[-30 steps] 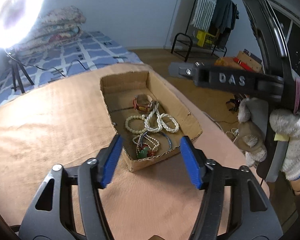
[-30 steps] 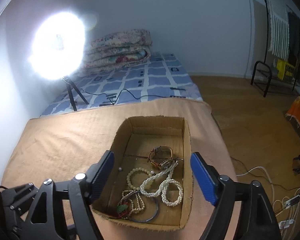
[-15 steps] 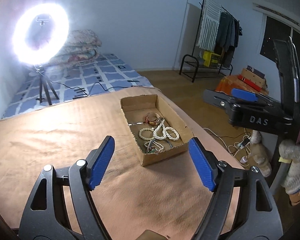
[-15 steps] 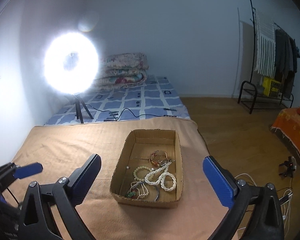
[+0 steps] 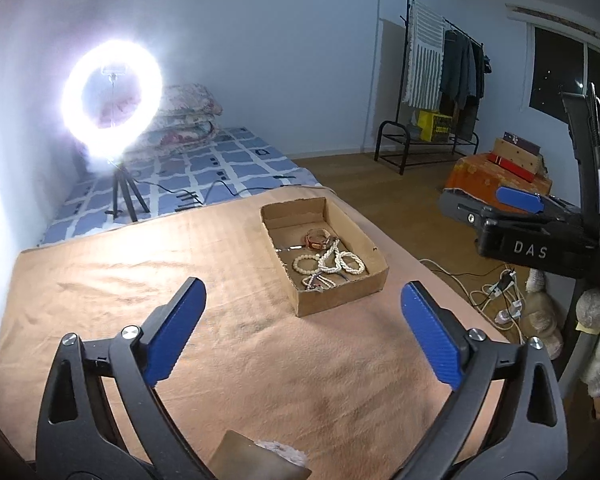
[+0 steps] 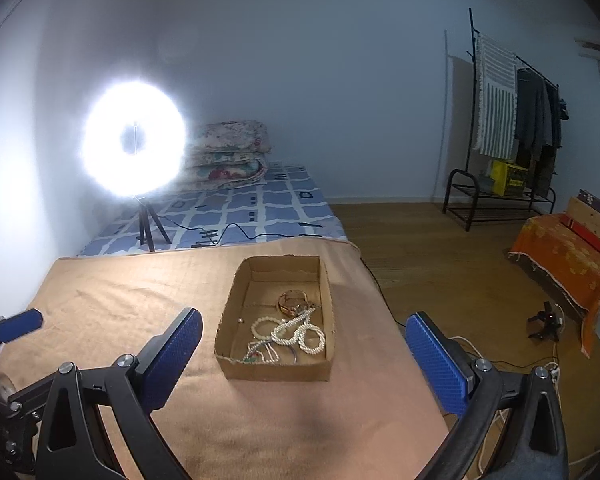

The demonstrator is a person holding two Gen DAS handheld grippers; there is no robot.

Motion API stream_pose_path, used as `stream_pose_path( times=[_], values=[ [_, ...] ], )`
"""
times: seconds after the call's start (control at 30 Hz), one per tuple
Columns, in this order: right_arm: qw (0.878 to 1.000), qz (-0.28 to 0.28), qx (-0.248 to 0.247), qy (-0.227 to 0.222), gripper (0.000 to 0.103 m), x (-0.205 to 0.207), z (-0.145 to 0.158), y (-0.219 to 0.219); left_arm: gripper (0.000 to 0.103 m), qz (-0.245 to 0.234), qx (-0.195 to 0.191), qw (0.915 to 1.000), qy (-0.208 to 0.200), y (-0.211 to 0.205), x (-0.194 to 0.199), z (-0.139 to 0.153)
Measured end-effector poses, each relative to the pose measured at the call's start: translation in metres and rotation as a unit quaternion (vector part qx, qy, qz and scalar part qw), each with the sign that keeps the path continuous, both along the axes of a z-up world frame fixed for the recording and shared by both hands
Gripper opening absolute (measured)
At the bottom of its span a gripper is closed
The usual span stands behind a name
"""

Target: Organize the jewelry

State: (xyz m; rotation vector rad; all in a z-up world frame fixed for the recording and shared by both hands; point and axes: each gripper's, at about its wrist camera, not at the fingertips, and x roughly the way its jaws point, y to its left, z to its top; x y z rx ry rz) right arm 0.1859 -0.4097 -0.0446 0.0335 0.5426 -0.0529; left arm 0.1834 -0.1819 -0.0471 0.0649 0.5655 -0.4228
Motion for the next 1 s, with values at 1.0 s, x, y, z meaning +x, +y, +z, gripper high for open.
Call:
stream_pose_path(
  times=[1.0],
  values=[
    [1.0, -0.007, -0.006, 0.002, 0.103, -0.031, -0.002, 0.008, 0.103, 0.008, 0.012, 0.9999, 0.003, 0.001, -0.023, 0.004]
  ],
)
